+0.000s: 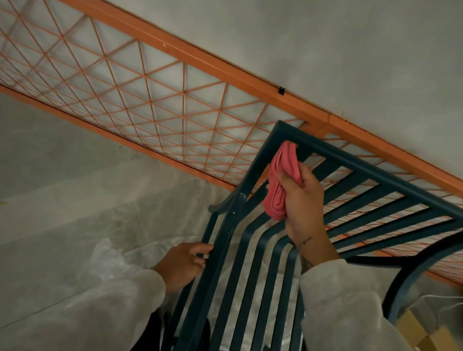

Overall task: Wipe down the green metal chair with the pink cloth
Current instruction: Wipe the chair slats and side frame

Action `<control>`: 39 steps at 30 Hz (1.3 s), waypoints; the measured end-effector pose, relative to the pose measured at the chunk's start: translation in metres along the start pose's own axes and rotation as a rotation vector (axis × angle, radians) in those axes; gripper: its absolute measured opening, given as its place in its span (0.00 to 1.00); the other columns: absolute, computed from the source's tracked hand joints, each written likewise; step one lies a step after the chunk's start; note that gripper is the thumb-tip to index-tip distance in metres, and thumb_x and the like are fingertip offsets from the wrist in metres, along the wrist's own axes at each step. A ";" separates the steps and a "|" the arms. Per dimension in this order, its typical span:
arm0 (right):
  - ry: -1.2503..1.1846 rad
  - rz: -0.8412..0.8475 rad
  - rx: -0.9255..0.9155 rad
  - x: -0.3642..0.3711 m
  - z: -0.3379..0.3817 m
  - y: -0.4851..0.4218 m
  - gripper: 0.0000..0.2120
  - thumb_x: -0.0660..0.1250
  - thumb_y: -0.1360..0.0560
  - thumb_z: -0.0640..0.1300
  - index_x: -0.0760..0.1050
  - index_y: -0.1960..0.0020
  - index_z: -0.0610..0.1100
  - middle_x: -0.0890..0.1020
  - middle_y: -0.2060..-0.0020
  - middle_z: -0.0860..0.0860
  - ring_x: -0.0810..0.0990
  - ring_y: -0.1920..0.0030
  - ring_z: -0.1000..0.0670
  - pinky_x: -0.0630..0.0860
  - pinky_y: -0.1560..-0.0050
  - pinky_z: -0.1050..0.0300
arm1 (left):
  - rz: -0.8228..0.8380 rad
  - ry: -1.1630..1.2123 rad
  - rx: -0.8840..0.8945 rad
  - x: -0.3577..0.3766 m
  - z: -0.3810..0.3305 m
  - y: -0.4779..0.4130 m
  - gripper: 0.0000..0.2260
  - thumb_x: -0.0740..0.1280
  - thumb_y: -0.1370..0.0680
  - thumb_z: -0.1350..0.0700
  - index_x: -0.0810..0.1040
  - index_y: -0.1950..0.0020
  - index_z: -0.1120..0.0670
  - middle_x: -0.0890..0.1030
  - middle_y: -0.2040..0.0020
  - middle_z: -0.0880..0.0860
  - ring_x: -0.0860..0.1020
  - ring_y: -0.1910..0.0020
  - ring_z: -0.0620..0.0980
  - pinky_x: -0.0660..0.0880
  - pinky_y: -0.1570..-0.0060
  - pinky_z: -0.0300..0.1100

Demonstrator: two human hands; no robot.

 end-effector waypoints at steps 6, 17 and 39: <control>0.018 -0.068 -0.058 0.000 0.004 -0.010 0.17 0.66 0.21 0.40 0.76 0.33 0.50 0.82 0.43 0.51 0.82 0.44 0.52 0.79 0.41 0.54 | -0.017 -0.005 0.016 0.000 -0.003 0.002 0.24 0.60 0.23 0.70 0.72 0.32 0.51 0.78 0.37 0.48 0.79 0.44 0.40 0.74 0.44 0.31; 0.426 0.000 -0.265 -0.006 0.000 0.019 0.21 0.64 0.21 0.37 0.74 0.31 0.54 0.79 0.39 0.55 0.81 0.45 0.51 0.81 0.47 0.56 | 0.003 -0.004 0.013 0.000 0.006 -0.004 0.24 0.62 0.24 0.68 0.74 0.33 0.48 0.79 0.37 0.48 0.78 0.39 0.44 0.73 0.35 0.47; 1.030 0.158 -0.891 0.063 0.059 0.017 0.24 0.67 0.27 0.29 0.77 0.34 0.45 0.72 0.34 0.45 0.75 0.39 0.45 0.77 0.40 0.52 | -0.035 -0.044 -0.035 0.003 0.027 0.003 0.21 0.64 0.24 0.63 0.73 0.32 0.48 0.78 0.36 0.47 0.77 0.39 0.43 0.71 0.34 0.43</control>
Point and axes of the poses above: each hand's wrist, its own y-axis away from the middle knuckle, its own x-axis out of the palm, z = x × y, the point moved 9 cm from there along -y, towards the middle knuckle
